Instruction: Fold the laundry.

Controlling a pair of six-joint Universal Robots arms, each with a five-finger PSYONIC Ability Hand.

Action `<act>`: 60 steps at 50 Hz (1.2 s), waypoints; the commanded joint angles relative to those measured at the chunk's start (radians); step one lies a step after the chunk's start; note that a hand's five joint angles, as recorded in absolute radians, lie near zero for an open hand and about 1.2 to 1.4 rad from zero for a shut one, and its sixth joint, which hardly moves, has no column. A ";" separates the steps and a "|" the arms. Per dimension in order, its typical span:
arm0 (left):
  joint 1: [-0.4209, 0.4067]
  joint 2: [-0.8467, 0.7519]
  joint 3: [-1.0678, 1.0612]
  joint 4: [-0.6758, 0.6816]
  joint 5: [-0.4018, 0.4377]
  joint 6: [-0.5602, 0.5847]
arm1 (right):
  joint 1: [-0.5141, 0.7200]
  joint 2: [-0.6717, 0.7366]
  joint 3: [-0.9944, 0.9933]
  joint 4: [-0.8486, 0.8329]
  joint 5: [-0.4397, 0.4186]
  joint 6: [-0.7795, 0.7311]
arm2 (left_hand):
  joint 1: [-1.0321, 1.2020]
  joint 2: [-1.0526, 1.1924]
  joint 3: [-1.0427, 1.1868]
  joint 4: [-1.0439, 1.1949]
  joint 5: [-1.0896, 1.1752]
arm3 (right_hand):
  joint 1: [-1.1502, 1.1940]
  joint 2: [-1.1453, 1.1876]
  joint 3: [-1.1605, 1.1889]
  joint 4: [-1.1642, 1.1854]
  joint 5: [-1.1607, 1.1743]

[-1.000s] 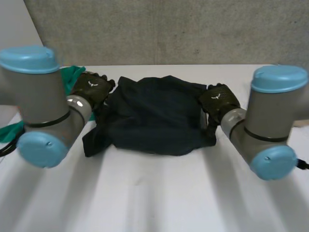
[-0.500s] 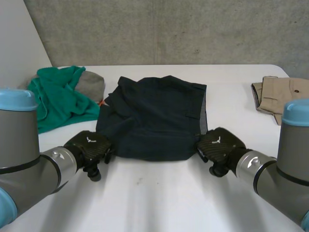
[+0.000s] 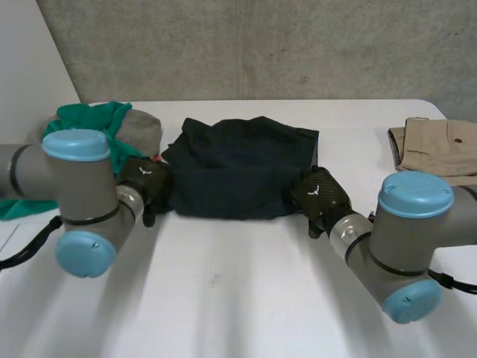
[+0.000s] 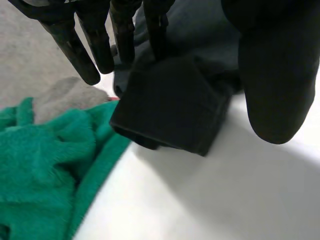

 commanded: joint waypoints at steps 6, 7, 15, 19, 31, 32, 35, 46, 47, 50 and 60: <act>-0.022 -0.143 0.187 -0.025 -0.039 0.079 | 0.029 0.140 -0.140 -0.126 0.093 0.000 | 0.110 0.114 0.120 0.122 0.130 | 0.136 0.128 0.110 0.145 0.159; -0.023 -0.149 0.194 -0.023 -0.040 0.087 | 0.029 0.146 -0.150 -0.129 0.097 0.000 | 0.121 0.126 0.132 0.133 0.142 | 0.145 0.137 0.118 0.154 0.168; -0.017 -0.171 0.236 -0.009 -0.042 0.147 | 0.024 0.189 -0.229 -0.120 0.124 0.015 | 1.044 1.049 1.055 1.056 1.065 | 0.607 0.599 0.581 0.617 0.630; -0.022 -0.080 0.230 -0.011 -0.037 0.139 | 0.016 0.144 -0.269 -0.100 0.127 0.049 | 1.090 1.094 1.101 1.102 1.110 | 0.956 0.948 0.929 0.965 0.979; -0.008 0.469 0.331 -0.164 0.121 -0.125 | -0.071 -0.193 -0.547 0.179 0.095 0.233 | 1.090 1.094 1.101 1.102 1.110 | 0.956 0.948 0.929 0.965 0.979; -0.004 0.478 0.354 -0.192 0.136 -0.134 | -0.079 -0.202 -0.611 0.237 0.078 0.236 | 1.090 1.094 1.101 1.102 1.110 | 0.956 0.948 0.929 0.965 0.979; 0.016 0.486 0.459 -0.305 0.176 -0.178 | -0.088 -0.204 -0.729 0.363 0.052 0.236 | 1.090 1.094 1.101 1.102 1.110 | 0.956 0.948 0.929 0.965 0.979; 0.049 0.339 0.653 -0.536 0.190 -0.245 | -0.094 -0.138 -0.840 0.555 0.025 0.234 | 1.090 1.094 1.101 1.102 1.110 | 0.956 0.948 0.929 0.965 0.979; 0.049 0.304 0.659 -0.537 0.190 -0.243 | -0.094 -0.120 -0.825 0.554 0.025 0.234 | 1.090 1.094 1.101 1.102 1.110 | 0.956 0.948 0.929 0.965 0.979; 0.049 0.244 0.667 -0.525 0.184 -0.240 | -0.093 -0.086 -0.806 0.549 0.027 0.236 | 1.090 1.094 1.101 1.102 1.110 | 0.956 0.948 0.929 0.965 0.979; 0.056 0.029 0.906 -0.195 0.192 -0.252 | -0.059 0.115 -0.903 0.163 0.125 0.234 | 1.090 1.094 1.101 1.102 1.110 | 0.956 0.948 0.929 0.965 0.979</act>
